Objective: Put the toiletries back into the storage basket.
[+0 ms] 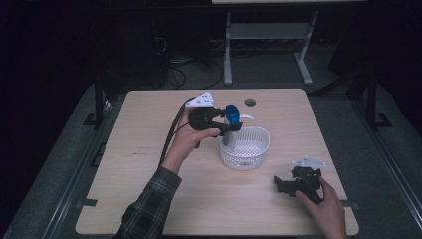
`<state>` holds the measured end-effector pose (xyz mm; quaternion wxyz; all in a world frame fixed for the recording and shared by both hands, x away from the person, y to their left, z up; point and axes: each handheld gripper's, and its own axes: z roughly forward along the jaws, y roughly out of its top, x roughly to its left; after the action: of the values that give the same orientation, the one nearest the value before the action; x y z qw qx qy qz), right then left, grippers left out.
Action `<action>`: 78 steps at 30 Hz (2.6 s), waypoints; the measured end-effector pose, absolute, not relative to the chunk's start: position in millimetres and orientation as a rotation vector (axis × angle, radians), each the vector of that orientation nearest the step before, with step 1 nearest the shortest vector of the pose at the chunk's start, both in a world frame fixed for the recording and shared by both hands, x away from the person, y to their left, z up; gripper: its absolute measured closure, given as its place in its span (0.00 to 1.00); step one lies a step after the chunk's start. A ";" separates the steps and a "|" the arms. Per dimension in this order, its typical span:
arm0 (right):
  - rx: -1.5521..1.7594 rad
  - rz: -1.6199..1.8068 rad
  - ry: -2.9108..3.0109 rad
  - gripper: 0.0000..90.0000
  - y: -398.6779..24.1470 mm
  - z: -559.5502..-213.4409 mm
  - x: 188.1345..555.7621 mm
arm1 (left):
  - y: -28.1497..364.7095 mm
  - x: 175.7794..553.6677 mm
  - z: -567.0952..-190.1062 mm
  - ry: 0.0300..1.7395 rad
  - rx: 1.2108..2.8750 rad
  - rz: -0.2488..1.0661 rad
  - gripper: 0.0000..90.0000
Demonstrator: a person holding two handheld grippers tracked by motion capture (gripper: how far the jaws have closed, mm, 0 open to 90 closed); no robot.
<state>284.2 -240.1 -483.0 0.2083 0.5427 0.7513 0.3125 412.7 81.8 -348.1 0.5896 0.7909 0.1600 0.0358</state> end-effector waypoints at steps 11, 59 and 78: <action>1.510 0.869 2.091 0.00 -240.1 -483.0 284.2 | 81.5 412.4 -364.8 0.383 1.866 0.084 0.40; 1.508 0.870 2.092 0.00 -240.1 -483.1 283.9 | 101.4 399.1 -382.7 0.422 1.942 0.066 0.26; 1.507 0.869 2.093 0.00 -240.2 -483.1 283.8 | 140.6 374.3 -374.7 0.444 1.951 0.118 0.24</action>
<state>283.8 -240.2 -483.1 0.2087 0.5415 0.7521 0.3125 374.3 140.6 -374.7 0.5383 0.8203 0.1868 0.0497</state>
